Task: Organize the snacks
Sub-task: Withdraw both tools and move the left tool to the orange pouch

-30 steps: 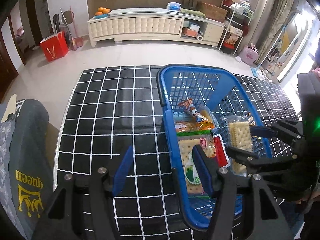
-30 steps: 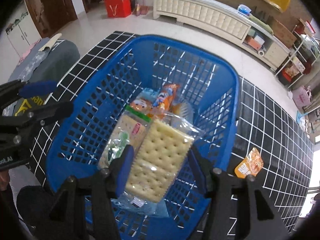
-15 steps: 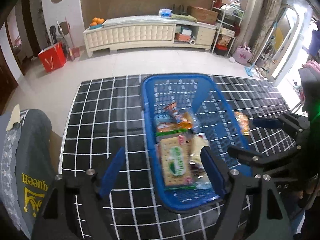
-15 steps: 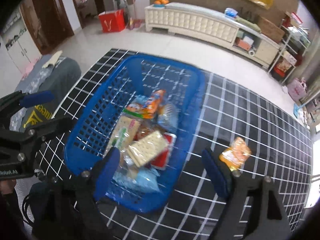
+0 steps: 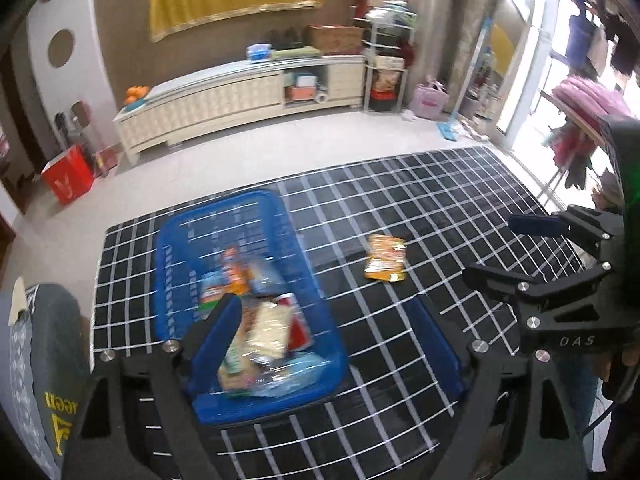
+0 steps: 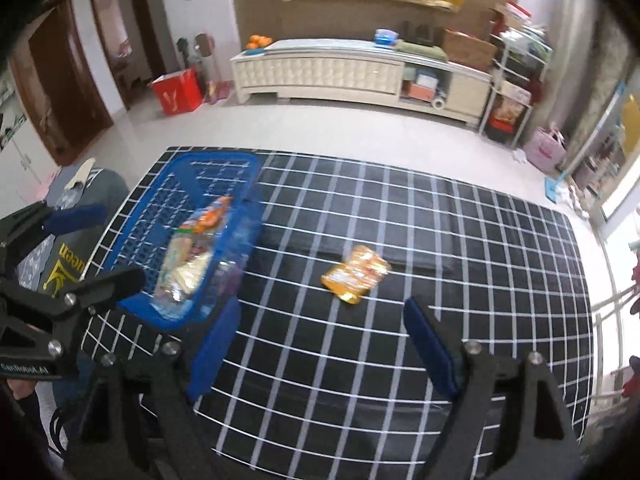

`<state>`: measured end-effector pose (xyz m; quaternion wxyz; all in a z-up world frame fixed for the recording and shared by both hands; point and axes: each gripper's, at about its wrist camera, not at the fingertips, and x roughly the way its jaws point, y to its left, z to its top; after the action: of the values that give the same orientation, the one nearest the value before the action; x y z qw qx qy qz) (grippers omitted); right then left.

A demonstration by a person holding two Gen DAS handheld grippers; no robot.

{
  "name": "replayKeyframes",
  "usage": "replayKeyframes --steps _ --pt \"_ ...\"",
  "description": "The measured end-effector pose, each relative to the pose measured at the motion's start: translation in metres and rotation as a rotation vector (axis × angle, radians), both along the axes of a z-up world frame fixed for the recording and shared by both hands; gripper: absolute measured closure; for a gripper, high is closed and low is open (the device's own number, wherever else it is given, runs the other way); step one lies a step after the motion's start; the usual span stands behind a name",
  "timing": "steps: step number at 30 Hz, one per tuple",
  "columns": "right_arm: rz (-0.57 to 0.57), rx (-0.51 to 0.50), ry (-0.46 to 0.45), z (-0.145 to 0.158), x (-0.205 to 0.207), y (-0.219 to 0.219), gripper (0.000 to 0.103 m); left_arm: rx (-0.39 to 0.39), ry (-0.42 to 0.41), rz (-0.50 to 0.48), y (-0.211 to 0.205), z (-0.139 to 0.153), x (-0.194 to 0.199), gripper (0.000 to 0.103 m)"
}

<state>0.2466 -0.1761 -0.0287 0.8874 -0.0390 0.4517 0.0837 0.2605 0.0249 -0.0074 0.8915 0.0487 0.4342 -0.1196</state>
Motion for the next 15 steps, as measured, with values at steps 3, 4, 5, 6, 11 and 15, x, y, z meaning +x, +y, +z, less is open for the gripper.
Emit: replayKeyframes --steps 3,4,5,6,11,15 --pt "-0.027 0.005 -0.003 -0.003 -0.003 -0.029 0.016 0.033 0.003 -0.026 -0.032 -0.004 0.005 0.014" --pt "-0.036 0.010 -0.002 -0.006 -0.004 -0.039 0.016 0.041 0.004 -0.031 -0.043 -0.006 0.008 0.009" --pt "-0.047 0.010 0.000 -0.009 -0.004 -0.049 0.016 0.049 0.007 -0.036 -0.053 -0.009 0.011 0.002" --pt "-0.054 0.009 0.002 -0.010 -0.004 -0.056 0.016 0.061 0.012 -0.040 -0.064 -0.012 0.014 0.000" --pt "-0.111 0.015 0.021 -0.028 -0.001 -0.100 0.014 0.098 0.067 -0.050 -0.104 -0.038 0.038 0.000" --pt "-0.141 0.026 0.051 -0.046 0.005 -0.127 0.000 0.150 0.102 -0.056 -0.131 -0.059 0.053 0.000"
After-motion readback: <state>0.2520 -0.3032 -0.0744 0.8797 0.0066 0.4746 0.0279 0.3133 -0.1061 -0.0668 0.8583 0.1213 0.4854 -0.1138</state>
